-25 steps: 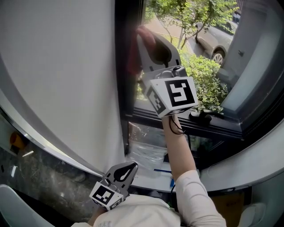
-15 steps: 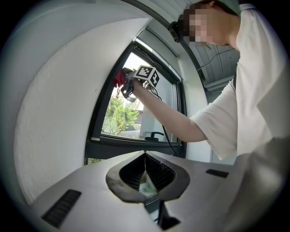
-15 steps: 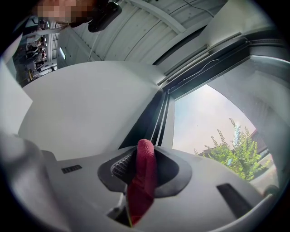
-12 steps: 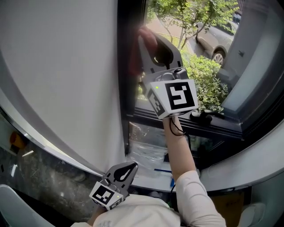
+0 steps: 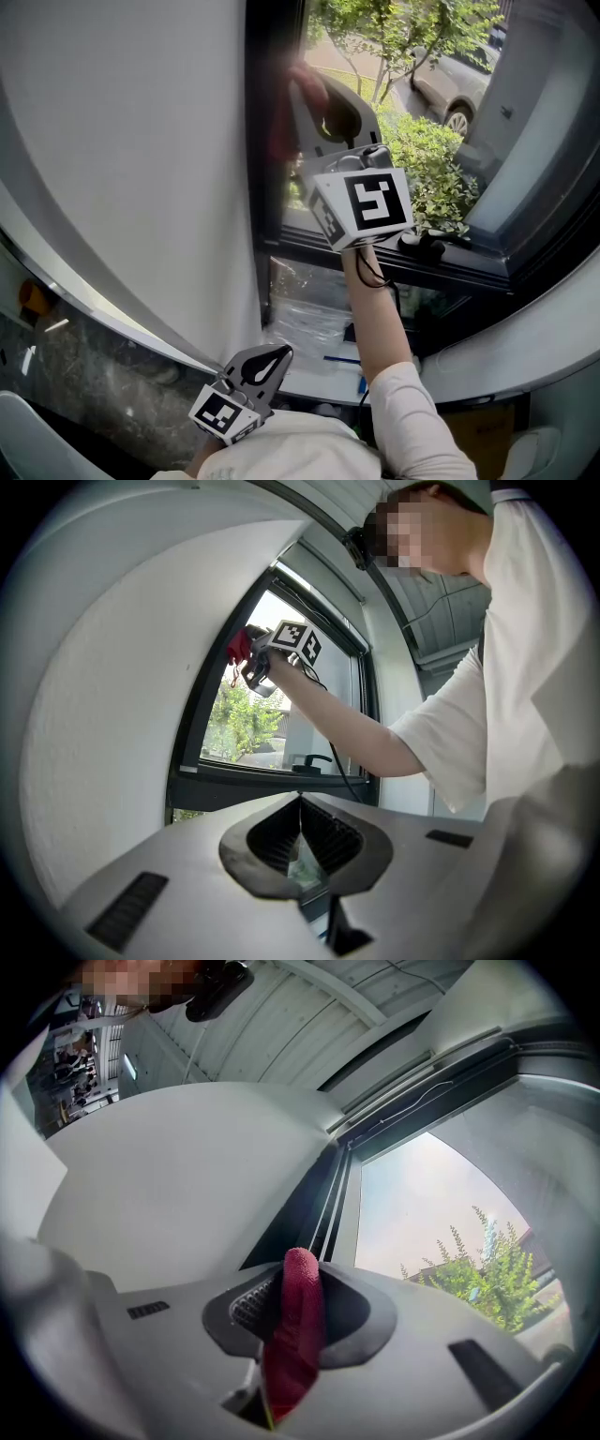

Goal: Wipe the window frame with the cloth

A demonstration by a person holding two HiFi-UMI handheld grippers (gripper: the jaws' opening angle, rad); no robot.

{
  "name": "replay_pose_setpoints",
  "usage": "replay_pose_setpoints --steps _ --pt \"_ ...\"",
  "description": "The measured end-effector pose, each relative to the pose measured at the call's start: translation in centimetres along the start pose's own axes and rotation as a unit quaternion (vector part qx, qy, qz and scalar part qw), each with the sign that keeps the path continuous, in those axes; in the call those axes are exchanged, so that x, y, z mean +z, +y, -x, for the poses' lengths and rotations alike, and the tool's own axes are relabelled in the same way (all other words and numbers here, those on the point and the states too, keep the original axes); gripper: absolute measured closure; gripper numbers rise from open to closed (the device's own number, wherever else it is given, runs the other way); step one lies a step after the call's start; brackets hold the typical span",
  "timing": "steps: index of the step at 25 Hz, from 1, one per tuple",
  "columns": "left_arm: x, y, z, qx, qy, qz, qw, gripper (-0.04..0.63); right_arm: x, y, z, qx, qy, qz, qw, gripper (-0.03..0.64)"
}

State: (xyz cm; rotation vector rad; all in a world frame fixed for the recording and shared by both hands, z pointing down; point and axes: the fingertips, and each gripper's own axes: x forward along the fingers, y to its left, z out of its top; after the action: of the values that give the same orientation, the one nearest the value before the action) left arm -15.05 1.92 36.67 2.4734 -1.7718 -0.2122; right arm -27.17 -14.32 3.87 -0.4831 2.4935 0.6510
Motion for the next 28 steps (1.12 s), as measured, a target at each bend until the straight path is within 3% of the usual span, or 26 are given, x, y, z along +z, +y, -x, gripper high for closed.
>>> replay_pose_setpoints --steps 28 --pt "-0.2 0.5 0.3 0.007 0.002 0.006 1.0 0.584 -1.7 0.6 1.1 -0.002 0.008 -0.019 1.0 0.526"
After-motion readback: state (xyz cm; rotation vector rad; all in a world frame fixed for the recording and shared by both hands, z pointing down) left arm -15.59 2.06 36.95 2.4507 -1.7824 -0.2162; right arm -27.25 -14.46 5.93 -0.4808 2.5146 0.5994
